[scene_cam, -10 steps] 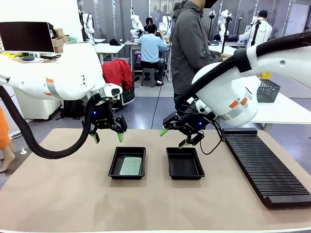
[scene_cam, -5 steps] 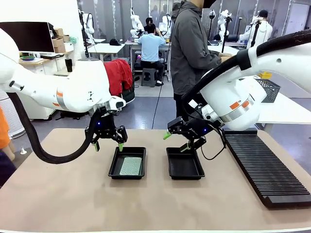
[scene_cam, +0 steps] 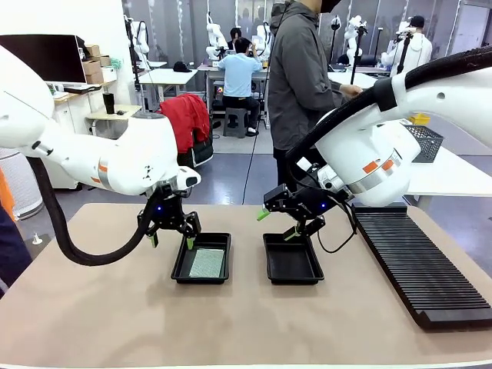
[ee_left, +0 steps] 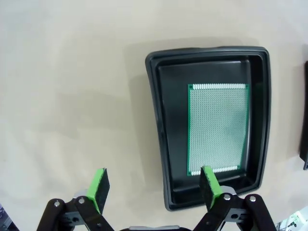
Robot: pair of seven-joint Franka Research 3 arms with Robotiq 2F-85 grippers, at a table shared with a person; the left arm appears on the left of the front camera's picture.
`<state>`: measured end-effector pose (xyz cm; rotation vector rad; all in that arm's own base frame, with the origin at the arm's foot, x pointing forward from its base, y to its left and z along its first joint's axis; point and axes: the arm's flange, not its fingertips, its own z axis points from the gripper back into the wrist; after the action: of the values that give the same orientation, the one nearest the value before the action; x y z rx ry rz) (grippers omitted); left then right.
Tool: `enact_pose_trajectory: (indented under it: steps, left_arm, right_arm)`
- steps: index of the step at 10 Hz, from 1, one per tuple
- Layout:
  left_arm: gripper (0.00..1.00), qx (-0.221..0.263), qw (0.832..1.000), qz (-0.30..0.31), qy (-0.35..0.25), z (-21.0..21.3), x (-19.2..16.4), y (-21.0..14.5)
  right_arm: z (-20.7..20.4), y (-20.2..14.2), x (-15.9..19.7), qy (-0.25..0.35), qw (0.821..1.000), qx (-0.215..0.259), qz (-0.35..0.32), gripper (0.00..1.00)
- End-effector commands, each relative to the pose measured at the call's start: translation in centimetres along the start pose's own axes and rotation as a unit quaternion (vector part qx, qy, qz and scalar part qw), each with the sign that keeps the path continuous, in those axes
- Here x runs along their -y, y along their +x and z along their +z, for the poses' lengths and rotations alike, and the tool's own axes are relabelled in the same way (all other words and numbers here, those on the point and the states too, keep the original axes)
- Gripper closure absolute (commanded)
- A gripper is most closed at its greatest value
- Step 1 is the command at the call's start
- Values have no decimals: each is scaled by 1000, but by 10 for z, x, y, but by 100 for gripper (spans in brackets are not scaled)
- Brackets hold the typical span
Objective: Inspect and transfer BCBs to ESD trays.
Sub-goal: Pick up the ESD tray and place it on the left side of the table.
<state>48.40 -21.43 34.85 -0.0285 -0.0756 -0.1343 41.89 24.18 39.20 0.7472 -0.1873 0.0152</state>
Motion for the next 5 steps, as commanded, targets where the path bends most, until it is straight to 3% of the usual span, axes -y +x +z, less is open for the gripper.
enact_pose_trajectory:
  steps: [1,5]
  left_arm:
    - [0,9,1000,15,14,-15,2,12]
    - [0,12,1000,16,15,-28,1,18]
  right_arm:
    - [3,1,-2,-11,1000,2,-7,0]
    - [3,1,-2,-11,1000,2,-7,0]
